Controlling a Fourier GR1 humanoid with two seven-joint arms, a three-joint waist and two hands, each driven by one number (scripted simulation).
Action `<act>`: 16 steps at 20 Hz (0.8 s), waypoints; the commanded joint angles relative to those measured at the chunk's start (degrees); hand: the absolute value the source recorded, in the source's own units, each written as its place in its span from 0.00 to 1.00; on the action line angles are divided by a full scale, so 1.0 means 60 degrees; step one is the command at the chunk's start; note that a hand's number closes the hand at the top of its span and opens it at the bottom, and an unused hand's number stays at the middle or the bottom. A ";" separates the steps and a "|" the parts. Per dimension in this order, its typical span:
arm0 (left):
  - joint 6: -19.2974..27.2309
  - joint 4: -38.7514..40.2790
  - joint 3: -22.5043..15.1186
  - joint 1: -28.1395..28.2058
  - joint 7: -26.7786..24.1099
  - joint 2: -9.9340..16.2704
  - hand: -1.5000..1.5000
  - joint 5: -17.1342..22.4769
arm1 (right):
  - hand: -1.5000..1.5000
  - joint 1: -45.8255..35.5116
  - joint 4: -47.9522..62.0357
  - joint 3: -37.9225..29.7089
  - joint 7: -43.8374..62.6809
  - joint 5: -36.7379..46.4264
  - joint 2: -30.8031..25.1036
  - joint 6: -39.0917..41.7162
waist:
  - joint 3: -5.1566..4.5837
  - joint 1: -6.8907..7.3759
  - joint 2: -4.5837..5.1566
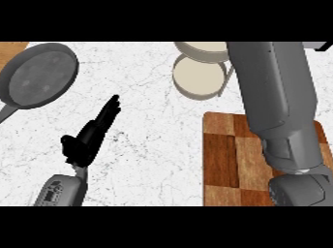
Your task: Pick the tomato from the cutting board and place it in the tiered basket
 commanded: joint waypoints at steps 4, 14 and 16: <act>-0.0015 -0.0133 0.0026 -0.0162 0.0374 -0.0014 0.50 0.0060 | 1.00 -0.0936 0.1819 -0.1319 0.0272 -0.0665 -0.0003 -0.2405 | 0.0010 -0.0021 -0.0027; -0.0222 0.0036 0.0119 0.0029 -0.0014 0.0189 0.50 0.0056 | 0.00 -0.1243 0.2651 -0.2862 -0.0235 -0.2604 0.0050 -0.5506 | 0.0005 0.0076 -0.0044; -0.0411 0.0020 0.0349 -0.0004 -0.0061 0.0409 0.50 0.0241 | 0.00 -0.1582 0.2813 -0.2963 -0.0210 -0.2057 0.0050 -0.6048 | -0.0002 0.0002 -0.0035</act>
